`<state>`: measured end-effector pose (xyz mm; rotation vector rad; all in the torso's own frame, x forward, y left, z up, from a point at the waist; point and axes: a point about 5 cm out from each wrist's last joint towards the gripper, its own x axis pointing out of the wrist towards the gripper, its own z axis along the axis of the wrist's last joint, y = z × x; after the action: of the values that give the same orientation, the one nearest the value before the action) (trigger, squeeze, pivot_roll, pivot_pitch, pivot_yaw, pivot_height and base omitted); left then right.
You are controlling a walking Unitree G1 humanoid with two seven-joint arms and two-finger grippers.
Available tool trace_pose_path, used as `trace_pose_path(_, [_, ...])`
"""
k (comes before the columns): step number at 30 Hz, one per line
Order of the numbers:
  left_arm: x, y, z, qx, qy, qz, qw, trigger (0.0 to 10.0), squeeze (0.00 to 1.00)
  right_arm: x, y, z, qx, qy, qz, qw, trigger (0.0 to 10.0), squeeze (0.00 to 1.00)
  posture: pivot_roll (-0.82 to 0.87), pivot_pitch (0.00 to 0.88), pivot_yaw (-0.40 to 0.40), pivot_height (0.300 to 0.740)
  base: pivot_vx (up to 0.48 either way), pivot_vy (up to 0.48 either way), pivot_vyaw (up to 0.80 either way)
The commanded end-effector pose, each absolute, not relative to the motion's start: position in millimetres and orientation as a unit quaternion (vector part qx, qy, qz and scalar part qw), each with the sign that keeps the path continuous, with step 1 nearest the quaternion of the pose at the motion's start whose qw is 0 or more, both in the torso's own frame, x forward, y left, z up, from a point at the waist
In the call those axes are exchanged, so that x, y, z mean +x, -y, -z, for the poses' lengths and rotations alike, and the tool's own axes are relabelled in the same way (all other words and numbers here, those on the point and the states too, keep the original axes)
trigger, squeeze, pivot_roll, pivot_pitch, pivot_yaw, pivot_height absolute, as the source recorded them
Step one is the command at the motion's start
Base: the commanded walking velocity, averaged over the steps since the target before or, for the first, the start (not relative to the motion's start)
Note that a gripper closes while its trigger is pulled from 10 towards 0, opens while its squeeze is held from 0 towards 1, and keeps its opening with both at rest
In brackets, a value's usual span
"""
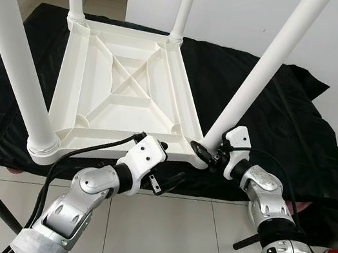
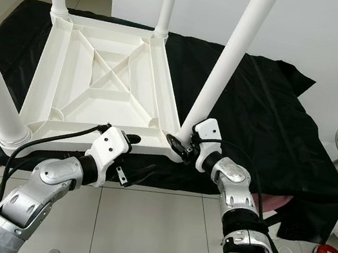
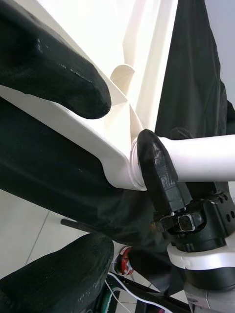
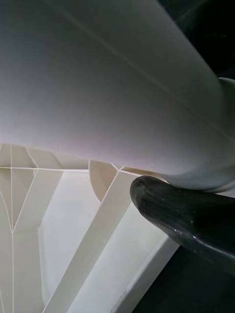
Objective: Building children table
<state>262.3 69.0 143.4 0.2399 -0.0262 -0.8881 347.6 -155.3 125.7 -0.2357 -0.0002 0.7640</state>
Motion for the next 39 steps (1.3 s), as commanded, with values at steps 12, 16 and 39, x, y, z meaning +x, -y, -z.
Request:
trace_pose_path(12, [261,-66,-144,0.114,0.017,0.412,0.904,10.0,0.00,344,139,-114,-0.025,0.009,-0.249,0.968,10.0,0.00,0.04,0.000,-0.104,0.740,0.000,0.000,0.00])
trace_pose_path(16, [260,-64,-144,0.109,0.019,0.416,0.902,10.0,0.00,338,126,-117,-0.015,0.022,-0.215,0.976,10.0,0.00,0.04,0.000,-0.101,0.740,0.000,0.000,0.00])
trace_pose_path(39, [264,-64,-144,0.115,0.019,0.411,0.904,10.0,0.00,317,114,-126,0.038,0.030,-0.019,0.999,10.0,1.00,0.04,0.000,-0.117,0.740,0.000,0.000,0.00])
